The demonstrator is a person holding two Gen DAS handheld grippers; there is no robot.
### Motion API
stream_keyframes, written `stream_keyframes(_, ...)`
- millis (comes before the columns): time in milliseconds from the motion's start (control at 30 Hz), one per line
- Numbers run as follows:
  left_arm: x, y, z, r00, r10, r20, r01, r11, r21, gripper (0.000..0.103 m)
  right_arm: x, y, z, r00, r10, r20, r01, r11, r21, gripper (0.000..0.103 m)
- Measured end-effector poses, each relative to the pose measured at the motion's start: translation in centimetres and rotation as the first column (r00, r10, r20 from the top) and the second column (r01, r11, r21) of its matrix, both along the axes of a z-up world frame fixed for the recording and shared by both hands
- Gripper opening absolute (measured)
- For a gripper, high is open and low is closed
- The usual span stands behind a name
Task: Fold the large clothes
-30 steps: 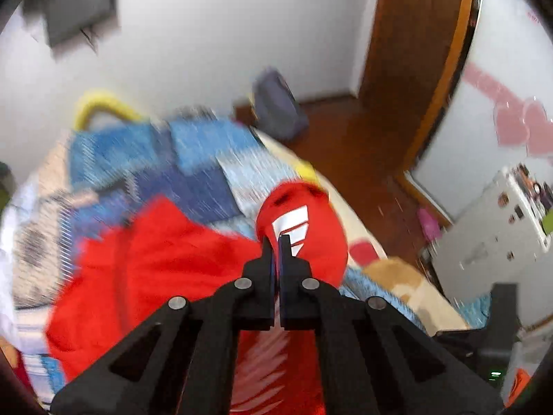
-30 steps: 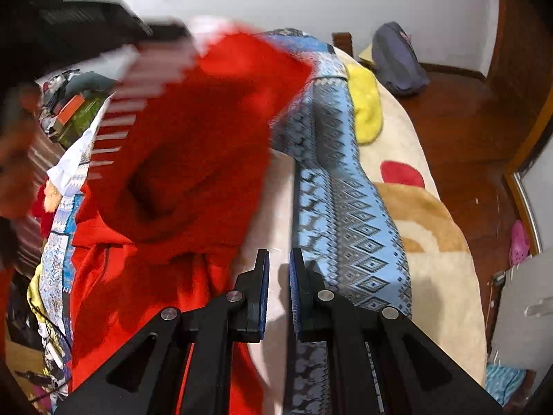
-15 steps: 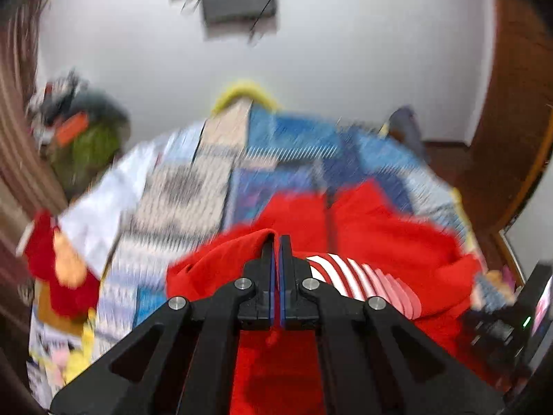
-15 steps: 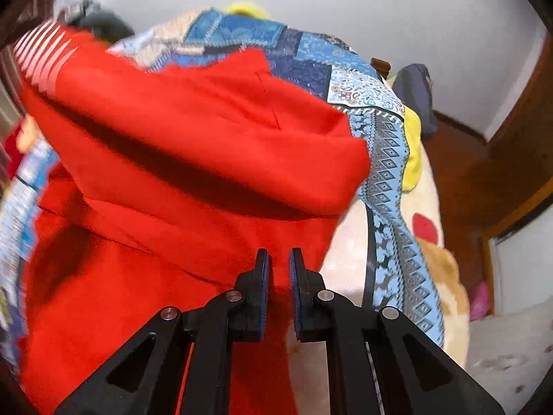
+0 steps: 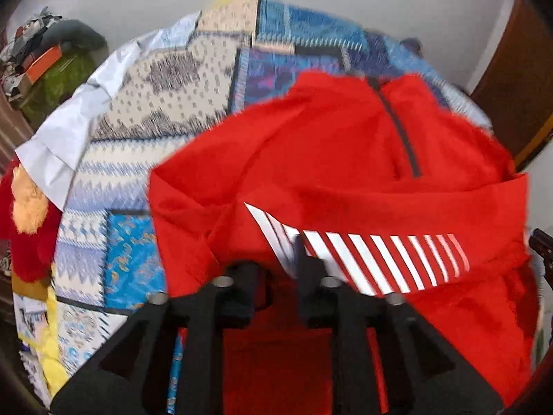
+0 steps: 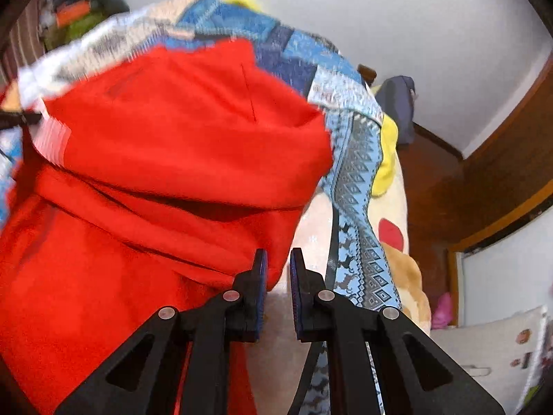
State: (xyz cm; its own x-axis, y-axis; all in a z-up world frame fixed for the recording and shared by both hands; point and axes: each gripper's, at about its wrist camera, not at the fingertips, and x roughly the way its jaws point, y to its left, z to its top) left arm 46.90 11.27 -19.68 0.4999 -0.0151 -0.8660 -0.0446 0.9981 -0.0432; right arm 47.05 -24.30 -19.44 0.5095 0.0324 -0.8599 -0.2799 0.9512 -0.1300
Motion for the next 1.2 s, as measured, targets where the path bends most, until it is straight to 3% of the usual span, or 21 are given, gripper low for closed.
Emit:
stream_keyframes(33, -0.4, 0.6, 0.9, 1.0, 0.001, 0.02, -0.001, 1.0, -0.012, 0.045, 0.0, -0.4, 0.8, 1.0, -0.007, 0.003, 0.007, 0.999, 0.033, 0.008)
stream_keyframes(67, -0.9, 1.4, 1.9, 0.999, 0.008, 0.047, -0.007, 1.0, -0.019, 0.05, 0.0, -0.6, 1.4, 1.0, -0.012, 0.004, 0.012, 0.998, 0.056, 0.008)
stream_keyframes(133, -1.9, 2.9, 3.5, 0.994, 0.046, 0.095, -0.049, 0.998, 0.027, 0.071, 0.1, -0.9, 2.7, 1.0, -0.023, 0.009, 0.022, 0.994, 0.108, 0.008)
stream_keyframes(200, -2.5, 4.3, 3.9, 0.99, 0.068, 0.125, -0.077, 0.995, 0.068, 0.072, 0.2, -0.9, 3.5, 1.0, -0.022, 0.019, 0.019, 0.991, 0.131, 0.008)
stream_keyframes(300, -2.8, 6.0, 2.4, 0.994, 0.063, 0.09, -0.073, 0.992, 0.104, 0.072, 0.5, -0.2, 3.9, 0.998, -0.034, 0.05, 0.029, 0.994, 0.104, 0.008)
stream_keyframes(467, -4.0, 6.6, -2.0, 1.0, 0.003, 0.012, -0.004, 0.998, 0.069, 0.072, 1.9, 0.2, 2.8, 0.997, -0.072, 0.037, 0.068, 0.992, 0.106, 0.008)
stream_keyframes(700, -5.7, 4.7, -6.0, 0.995, -0.1, 0.007, 0.1, 0.994, 0.033, 0.072, 3.4, -0.2, 0.6, 0.994, -0.11, -0.007, 0.11, 0.985, 0.132, 0.008)
stream_keyframes(767, -5.5, 3.9, -6.4, 0.991, -0.131, 0.019, 0.13, 0.99, 0.047, 0.072, 3.8, -0.5, 0.3, 0.992, -0.123, -0.009, 0.123, 0.981, 0.152, 0.008)
stream_keyframes(867, -4.2, 2.8, -6.5, 0.993, -0.102, 0.056, 0.096, 0.99, 0.102, 0.072, 4.7, -0.5, 0.0, 0.991, -0.131, -0.018, 0.132, 0.977, 0.167, 0.008)
stream_keyframes(900, -3.5, 2.5, -6.5, 0.995, -0.085, 0.059, 0.076, 0.988, 0.136, 0.061, 4.9, -0.4, 0.0, 0.991, -0.132, -0.018, 0.133, 0.978, 0.16, 0.008)
stream_keyframes(933, -2.6, 2.0, -6.4, 0.996, -0.068, 0.061, 0.055, 0.981, 0.188, 0.033, 5.1, -0.1, 0.0, 0.991, -0.134, -0.009, 0.134, 0.98, 0.144, 0.008)
stream_keyframes(1000, -1.5, 1.7, -6.0, 0.997, -0.054, 0.052, 0.042, 0.976, 0.212, 0.008, 5.2, 0.3, 0.4, 0.992, -0.123, 0.017, 0.119, 0.984, 0.132, 0.008)
stream_keyframes(1200, -1.6, 2.0, 0.7, 0.977, -0.04, 0.21, -0.007, 0.976, 0.219, 0.006, 4.2, 1.2, 2.3, 0.988, -0.062, 0.141, 0.048, 0.993, 0.105, 0.008)
